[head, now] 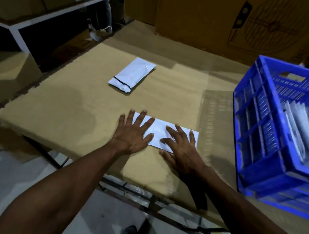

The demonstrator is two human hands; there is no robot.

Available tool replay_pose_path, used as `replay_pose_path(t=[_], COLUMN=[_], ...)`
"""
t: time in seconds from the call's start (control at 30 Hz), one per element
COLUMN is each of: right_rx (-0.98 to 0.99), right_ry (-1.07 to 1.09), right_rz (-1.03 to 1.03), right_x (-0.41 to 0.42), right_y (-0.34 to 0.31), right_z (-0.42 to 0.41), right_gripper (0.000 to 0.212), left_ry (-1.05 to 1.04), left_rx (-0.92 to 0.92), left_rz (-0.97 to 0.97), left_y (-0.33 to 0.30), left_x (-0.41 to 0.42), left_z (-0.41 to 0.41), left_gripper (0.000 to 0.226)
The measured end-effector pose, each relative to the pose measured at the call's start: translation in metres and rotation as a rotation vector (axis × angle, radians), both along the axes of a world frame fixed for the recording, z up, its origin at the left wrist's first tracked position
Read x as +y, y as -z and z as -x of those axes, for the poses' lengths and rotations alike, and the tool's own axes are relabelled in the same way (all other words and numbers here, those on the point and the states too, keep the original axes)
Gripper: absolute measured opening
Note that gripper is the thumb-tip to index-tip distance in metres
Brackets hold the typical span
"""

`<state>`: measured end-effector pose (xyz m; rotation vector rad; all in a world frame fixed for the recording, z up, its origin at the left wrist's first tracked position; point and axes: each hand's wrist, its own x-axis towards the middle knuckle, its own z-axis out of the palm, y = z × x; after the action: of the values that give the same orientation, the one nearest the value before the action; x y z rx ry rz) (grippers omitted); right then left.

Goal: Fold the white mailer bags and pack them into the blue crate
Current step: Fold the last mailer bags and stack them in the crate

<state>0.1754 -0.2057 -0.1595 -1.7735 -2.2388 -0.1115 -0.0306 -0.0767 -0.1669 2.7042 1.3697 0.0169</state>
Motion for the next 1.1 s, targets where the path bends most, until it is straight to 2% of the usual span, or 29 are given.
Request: replay_pose_path(t=[0.17,0.27,0.37,0.43,0.53,0.57,0.63,0.7,0.77,0.8,0.93,1.03,1.1], right_rx=[0.05,0.075,0.02,-0.022,-0.024,-0.02,-0.014,-0.116,-0.31,-0.395,-0.517,-0.432,-0.376], right_ry=[-0.006,-0.007,-0.041,-0.028,0.008,-0.003,-0.053,-0.123,-0.238,-0.294,-0.292,-0.288,-0.185], right_rz=[-0.059,-0.112,-0.208,-0.259,-0.285,-0.296,-0.297,-0.251,-0.141,-0.072,0.065,0.088,0.15], right_x=[-0.001,0.001,0.006,0.009,0.012,0.014,0.015,0.009,0.0,-0.003,0.006,0.016,0.023], right_y=[0.001,-0.007,-0.009,-0.01,-0.017,-0.019,-0.024,-0.029,-0.034,-0.037,-0.036,-0.054,-0.079], right_z=[0.005,0.011,0.011,0.006,-0.003,-0.006,-0.01,-0.007,-0.003,-0.002,-0.009,-0.008,-0.008], right_gripper=[0.025,0.026,0.025,0.02,0.016,0.014,0.009,0.027,0.053,0.057,0.042,0.037,0.028], left_ry=[0.013,0.012,0.017,0.103,0.209,0.198,0.164,0.156,0.152,0.149,0.209,0.208,0.162], left_rx=[-0.017,-0.025,-0.136,-0.206,-0.181,-0.165,-0.132,-0.143,-0.178,-0.194,-0.32,-0.464,-0.594], left_rz=[-0.003,-0.01,-0.012,-0.073,-0.18,-0.18,-0.127,-0.109,-0.1,-0.09,-0.03,-0.045,-0.07], left_y=[0.0,0.0,-0.007,-0.01,-0.01,-0.01,-0.012,-0.01,-0.008,-0.008,-0.008,-0.006,-0.004], left_x=[-0.001,-0.002,-0.009,-0.016,-0.015,-0.013,-0.011,-0.01,-0.008,-0.006,-0.001,-0.002,-0.002], left_z=[0.002,0.001,0.0,0.003,0.005,0.003,0.0,0.001,0.003,0.003,0.004,0.004,0.001], left_gripper=[0.072,0.07,0.08,0.087,0.066,0.058,0.058,0.063,0.065,0.064,0.061,0.059,0.066])
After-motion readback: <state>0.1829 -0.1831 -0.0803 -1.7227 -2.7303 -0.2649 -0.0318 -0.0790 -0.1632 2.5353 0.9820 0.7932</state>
